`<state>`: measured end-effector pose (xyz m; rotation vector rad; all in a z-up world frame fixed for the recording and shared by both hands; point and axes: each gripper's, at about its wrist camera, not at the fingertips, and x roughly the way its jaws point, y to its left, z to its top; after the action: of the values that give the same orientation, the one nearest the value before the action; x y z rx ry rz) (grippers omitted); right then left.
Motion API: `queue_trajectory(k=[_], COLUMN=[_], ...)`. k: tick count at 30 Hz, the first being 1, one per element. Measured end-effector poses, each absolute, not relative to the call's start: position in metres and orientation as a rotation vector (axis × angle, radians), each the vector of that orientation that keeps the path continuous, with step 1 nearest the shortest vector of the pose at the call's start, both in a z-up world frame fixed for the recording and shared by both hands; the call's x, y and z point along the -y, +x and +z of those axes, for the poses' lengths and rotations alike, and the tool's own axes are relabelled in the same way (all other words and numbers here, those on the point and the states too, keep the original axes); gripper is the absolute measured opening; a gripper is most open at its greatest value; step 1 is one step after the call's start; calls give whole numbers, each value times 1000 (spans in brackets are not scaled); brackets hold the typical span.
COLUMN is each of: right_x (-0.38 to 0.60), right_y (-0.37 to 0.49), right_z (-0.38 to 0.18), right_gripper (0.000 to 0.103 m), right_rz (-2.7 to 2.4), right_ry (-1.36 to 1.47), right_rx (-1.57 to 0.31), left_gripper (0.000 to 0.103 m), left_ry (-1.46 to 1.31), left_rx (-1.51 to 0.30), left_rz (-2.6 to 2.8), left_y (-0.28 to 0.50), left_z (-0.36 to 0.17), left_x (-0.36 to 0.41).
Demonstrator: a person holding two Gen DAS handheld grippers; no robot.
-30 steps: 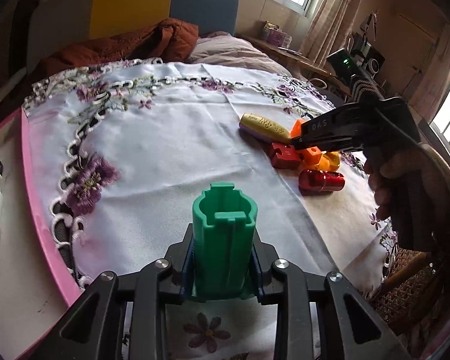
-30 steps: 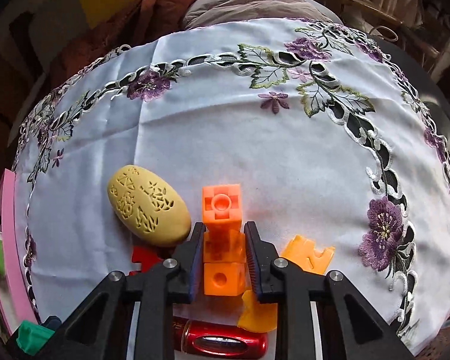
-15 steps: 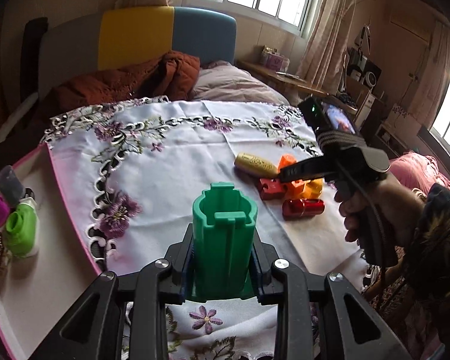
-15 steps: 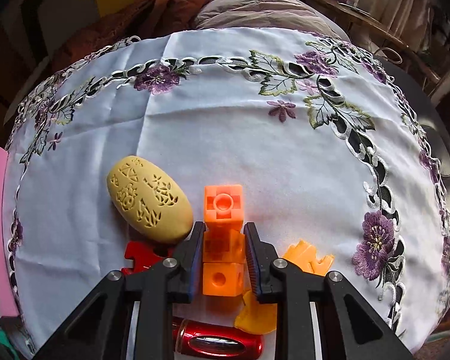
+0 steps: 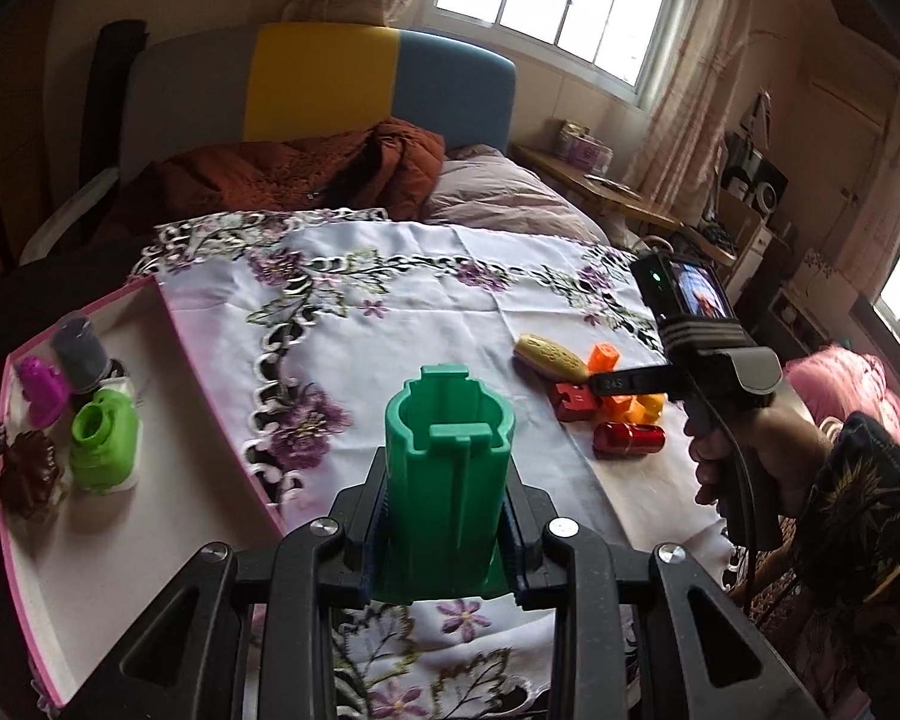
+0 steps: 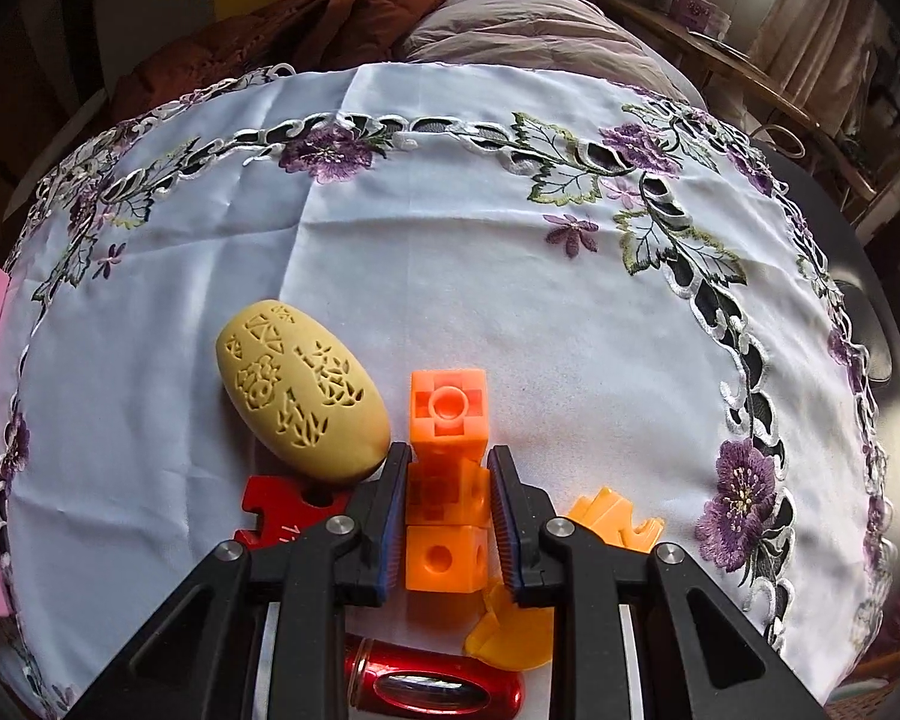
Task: Organize rigid objects
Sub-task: 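Release the green stand in the tray with the left gripper while the right holds the cubes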
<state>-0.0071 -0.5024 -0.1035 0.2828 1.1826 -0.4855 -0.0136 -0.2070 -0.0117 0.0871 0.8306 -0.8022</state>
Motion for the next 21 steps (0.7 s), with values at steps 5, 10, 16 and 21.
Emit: queue_trajectory(k=[5, 10, 16, 21], right_x=[505, 505, 505, 505], right_y=[-5, -6, -6, -6], right_z=[-105, -104, -104, -104], right_gripper=[26, 26, 26, 26], right_rz=[-485, -484, -483, -482], right_ry=[272, 269, 268, 269], right_rx=[-1184, -1184, -1185, -1185], left_gripper=[30, 30, 30, 30], left_ry=[21, -47, -62, -59], left_rx=[-829, -873, -961, -1004], left_rz=[-720, -555, -385, -327], left_y=[5, 34, 65, 82], left_z=[-5, -19, -52, -72], left_x=[167, 107, 64, 51])
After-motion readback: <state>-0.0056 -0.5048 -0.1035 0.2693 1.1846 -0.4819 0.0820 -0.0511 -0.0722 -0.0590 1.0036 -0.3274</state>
